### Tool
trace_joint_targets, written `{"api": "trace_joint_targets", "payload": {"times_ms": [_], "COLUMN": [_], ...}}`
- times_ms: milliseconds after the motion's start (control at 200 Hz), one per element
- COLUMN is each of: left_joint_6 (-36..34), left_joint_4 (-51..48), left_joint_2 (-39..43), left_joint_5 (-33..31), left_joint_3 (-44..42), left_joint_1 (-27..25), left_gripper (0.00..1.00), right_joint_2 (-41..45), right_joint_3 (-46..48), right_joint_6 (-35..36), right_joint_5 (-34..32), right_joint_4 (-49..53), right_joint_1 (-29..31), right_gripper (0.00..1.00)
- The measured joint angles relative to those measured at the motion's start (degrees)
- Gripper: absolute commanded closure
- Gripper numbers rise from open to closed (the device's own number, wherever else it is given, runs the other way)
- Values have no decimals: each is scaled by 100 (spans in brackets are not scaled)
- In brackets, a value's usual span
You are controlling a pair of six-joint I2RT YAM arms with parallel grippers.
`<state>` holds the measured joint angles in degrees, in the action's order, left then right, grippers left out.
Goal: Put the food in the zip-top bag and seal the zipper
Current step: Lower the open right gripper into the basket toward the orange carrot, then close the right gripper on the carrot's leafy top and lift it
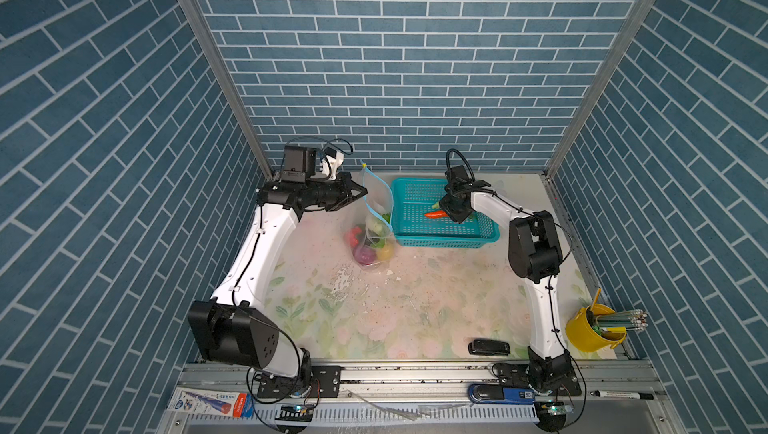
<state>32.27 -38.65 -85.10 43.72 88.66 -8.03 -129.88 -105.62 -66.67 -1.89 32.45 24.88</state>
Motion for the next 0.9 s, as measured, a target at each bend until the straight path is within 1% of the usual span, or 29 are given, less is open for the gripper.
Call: {"api": "trace_joint_targets", "payload": {"times_ms": [215,305,475,590,640,765,895], "left_joint_6": [4,9,39,48,50,50,50], "left_joint_4": [22,50,131,162,166,168,170], "left_joint_2": [2,2,2,4,4,2,4], "left_joint_5": [2,4,4,4,4,2,2], "left_joint_3": [-22,-37,-70,-92,-94,-94,-94], "left_joint_1": [0,-2,0,0,0,0,0], "left_gripper": [100,100,100,100,100,100,100], "right_joint_2": [299,452,603,605,605,603,592], "right_joint_3": [374,481,496,496,496,496,494], "right_joint_6": [387,535,804,870,918,957,968], "right_joint_5": [20,-4,-103,-138,-142,-146,-157], "right_joint_4": [-17,31,118,188,225,256,251], "right_joint_1": [144,170,179,127,85,-26,-125], "right_gripper": [66,62,42,23,19,20,27]}}
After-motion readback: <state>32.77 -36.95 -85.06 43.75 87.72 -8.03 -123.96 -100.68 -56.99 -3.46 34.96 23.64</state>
